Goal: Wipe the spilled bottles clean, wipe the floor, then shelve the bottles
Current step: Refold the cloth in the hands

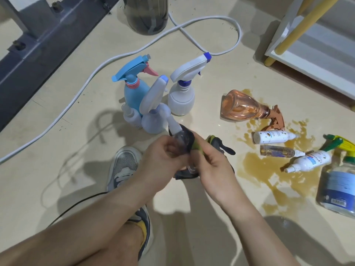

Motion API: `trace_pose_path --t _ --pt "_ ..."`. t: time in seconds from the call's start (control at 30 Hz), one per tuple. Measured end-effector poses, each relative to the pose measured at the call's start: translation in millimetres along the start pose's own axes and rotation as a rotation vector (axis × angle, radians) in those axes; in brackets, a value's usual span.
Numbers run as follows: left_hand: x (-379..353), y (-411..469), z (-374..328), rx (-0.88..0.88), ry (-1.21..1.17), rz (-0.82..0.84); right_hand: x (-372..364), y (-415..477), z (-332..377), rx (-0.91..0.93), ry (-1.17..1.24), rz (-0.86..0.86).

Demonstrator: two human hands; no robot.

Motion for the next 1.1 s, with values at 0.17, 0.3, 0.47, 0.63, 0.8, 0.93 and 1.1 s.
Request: trace_pose_path --t 0.17,0.3,0.47,0.63,0.8,0.93,1.1 --pt "3.8 -0.9 -2.5 0.045 -0.180 -0.017 4.7 -4.3 -7.5 -0.073 0.141 0.113" --pt "15.1 6.2 -8.6 0.037 -0.165 -0.092 10.7 -2.0 -3.7 -0.075 0.148 0.130" --pt "17.6 -0.5 -30.6 -0.517 0.538 0.071 27.1 3.3 -2.5 -0.084 -0.031 0.262" --pt "-7.0 -11.4 -15.6 -0.587 0.798 0.343 26.9 16.0 10.4 0.009 0.001 -0.052" --pt "1.7 -3.7 -7.3 -0.527 0.819 0.265 3.5 -10.5 15.3 0.070 0.011 -0.071" --pt "-4.5 -20.4 -2.2 -0.716 0.932 0.308 0.9 -5.7 19.2 0.118 -0.217 -0.064" --pt "-8.2 -16.7 -4.5 -0.770 0.963 0.285 0.9 15.4 -5.1 -0.140 -0.023 -0.153"
Point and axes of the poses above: each hand's wrist, its own y-axis towards the middle knuckle, its own x-axis out of the back of the hand, z = x × y, the point moved 7 cm from there along y, towards the middle knuckle, and after that the axes turned 12 degrees about -z, right-handed, at the moved point
